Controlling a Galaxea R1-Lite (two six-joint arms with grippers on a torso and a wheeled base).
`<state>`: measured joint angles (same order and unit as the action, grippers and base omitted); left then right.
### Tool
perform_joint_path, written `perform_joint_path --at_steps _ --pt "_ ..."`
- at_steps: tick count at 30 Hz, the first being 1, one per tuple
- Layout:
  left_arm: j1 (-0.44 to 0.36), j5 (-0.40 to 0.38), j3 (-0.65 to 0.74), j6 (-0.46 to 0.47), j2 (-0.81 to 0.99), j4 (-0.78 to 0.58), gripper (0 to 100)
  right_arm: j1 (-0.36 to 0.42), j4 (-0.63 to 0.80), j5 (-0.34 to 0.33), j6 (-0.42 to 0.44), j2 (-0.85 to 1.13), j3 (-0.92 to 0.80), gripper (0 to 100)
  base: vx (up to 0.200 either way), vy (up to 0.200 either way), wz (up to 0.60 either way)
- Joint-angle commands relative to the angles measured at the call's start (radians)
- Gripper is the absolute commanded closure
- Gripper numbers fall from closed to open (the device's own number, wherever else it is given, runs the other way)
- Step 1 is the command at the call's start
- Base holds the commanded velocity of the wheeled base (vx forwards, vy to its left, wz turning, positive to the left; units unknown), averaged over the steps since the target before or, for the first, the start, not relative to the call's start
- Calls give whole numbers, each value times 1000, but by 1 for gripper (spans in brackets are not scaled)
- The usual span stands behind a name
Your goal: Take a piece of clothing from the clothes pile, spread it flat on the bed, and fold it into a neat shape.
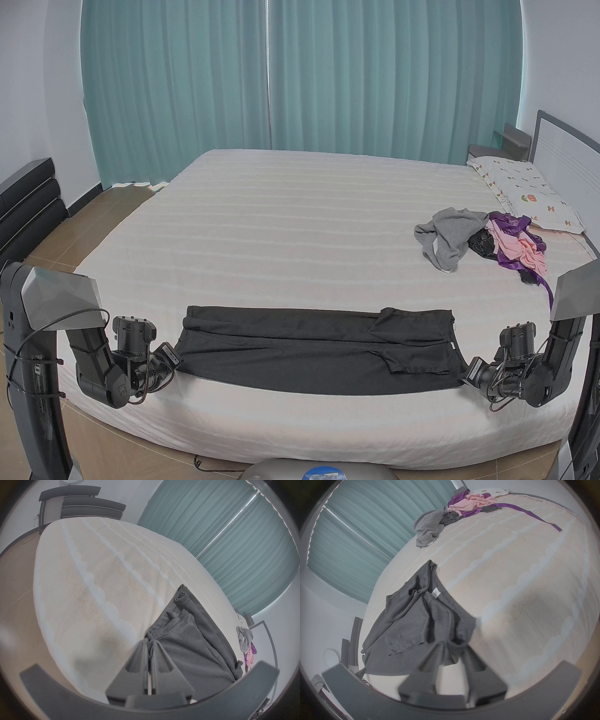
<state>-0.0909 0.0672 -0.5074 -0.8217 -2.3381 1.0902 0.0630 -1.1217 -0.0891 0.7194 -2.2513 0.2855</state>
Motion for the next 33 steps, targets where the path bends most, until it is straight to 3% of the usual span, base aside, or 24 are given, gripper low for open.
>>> perform_joint_path --at_steps 1,11,22,27,33 --pt "10 0 -3 1 13 0 100 -8 -1 0 -3 32 -19 100 0 0 0" --pt "20 -1 4 9 42 -7 100 -51 14 -12 -24 121 -60 100 0 0 0" --pt "17 -1 58 52 82 -15 100 -65 14 -24 -117 141 -118 100 0 0 0" --pt "14 -1 70 107 97 -85 100 -89 14 -26 -166 148 -132 100 0 0 0" --pt "13 -3 70 110 144 -159 100 -101 14 -46 -221 145 -163 100 0 0 0"
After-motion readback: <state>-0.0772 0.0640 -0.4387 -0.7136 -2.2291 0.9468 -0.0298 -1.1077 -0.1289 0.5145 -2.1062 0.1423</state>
